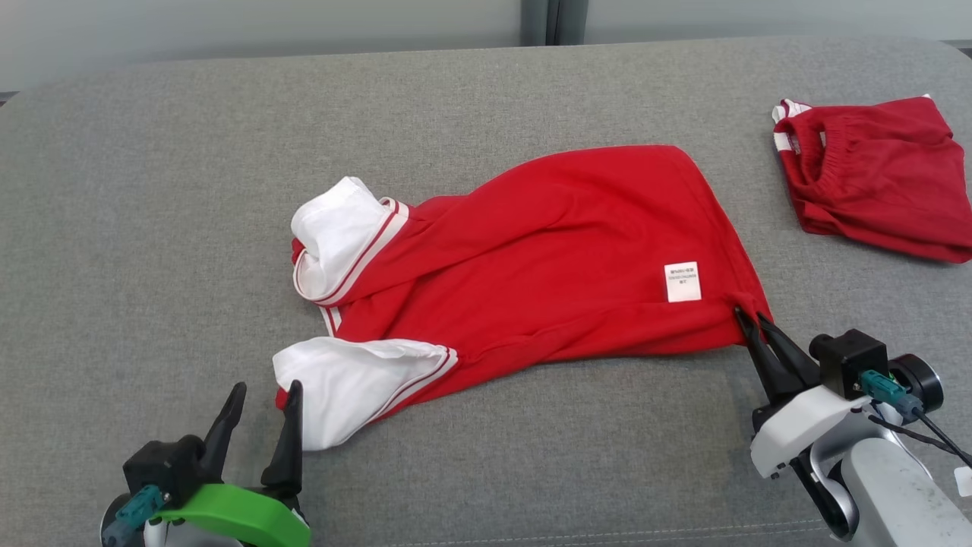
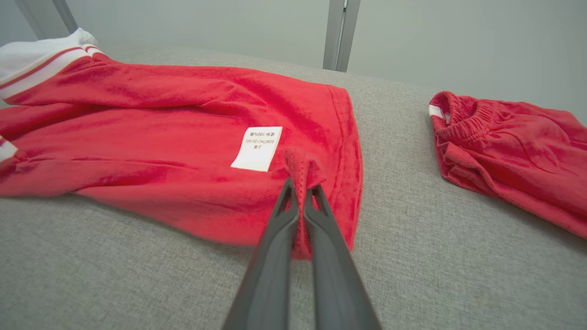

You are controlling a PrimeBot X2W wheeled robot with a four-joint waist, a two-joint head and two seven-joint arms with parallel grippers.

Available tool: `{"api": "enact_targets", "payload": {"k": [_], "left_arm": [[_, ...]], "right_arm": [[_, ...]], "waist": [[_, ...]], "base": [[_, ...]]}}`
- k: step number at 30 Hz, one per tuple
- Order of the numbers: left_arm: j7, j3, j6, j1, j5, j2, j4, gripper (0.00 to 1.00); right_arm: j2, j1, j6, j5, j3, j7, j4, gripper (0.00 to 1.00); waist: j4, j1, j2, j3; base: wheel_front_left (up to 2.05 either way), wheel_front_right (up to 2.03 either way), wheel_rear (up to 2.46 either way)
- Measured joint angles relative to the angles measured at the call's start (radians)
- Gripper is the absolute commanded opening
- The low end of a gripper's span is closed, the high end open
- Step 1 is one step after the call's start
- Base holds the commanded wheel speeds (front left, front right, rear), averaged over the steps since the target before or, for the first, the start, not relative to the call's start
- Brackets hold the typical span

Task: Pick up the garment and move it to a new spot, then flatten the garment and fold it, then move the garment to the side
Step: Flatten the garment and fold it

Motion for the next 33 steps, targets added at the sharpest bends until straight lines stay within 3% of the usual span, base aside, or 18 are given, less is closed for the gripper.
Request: {"api": "enact_targets", "payload": {"k": [12,19,20,21,22,23,24,25,33], "left_arm": [[0.151,-0.025,0.000,-0.115,0.012,0.034,0.099,1.00],[0.175,-0.020,0.000,-0.143,-0.008,0.035,0.137,0.98],[0.180,-0.020,-0.002,-0.149,-0.009,0.034,0.138,0.76],[0.182,-0.021,-0.005,-0.155,-0.009,0.033,0.138,0.66],[0.183,-0.022,-0.005,-0.159,-0.009,0.031,0.139,0.47],[0.184,-0.025,-0.006,-0.163,-0.009,0.030,0.141,0.40],[0.184,-0.027,-0.008,-0.164,-0.009,0.029,0.143,0.15],[0.190,-0.030,-0.012,-0.166,-0.009,0.028,0.146,0.00],[0.206,-0.033,-0.018,-0.174,-0.014,0.026,0.182,0.00]], "right_arm": [[0.004,0.001,0.009,0.000,0.005,0.000,0.005,0.00],[0.006,0.000,0.009,0.000,0.006,0.000,0.005,0.00],[0.006,0.000,0.010,0.000,0.006,0.000,0.005,0.00],[0.006,0.000,0.012,0.000,0.006,0.000,0.005,0.00],[0.006,0.000,0.015,0.000,0.006,0.000,0.006,0.00],[0.006,0.000,0.017,0.000,0.006,0.000,0.006,0.00],[0.006,0.000,0.017,-0.001,0.006,0.000,0.006,0.00],[0.006,-0.001,0.017,-0.002,0.005,0.000,0.007,0.00],[0.006,-0.005,0.017,-0.007,0.002,0.000,0.007,0.00]], "waist": [[-0.008,0.0000,0.0000,0.005],[-0.017,0.0000,0.0000,0.010],[-0.018,0.0000,0.0000,0.011],[-0.019,0.0000,0.0000,0.012],[-0.020,0.0000,0.0000,0.012],[-0.021,0.0000,0.0000,0.013],[-0.021,-0.0001,0.0000,0.013],[-0.022,0.0000,0.0000,0.013],[-0.023,0.0000,0.0000,0.013]], "base": [[0.00,0.00,0.00],[0.00,0.00,0.00],[0.00,0.00,0.00],[0.00,0.00,0.00],[0.00,0.00,0.00],[0.00,0.00,0.00],[0.00,0.00,0.00],[0.00,0.00,0.00],[0.00,0.00,0.00]]}}
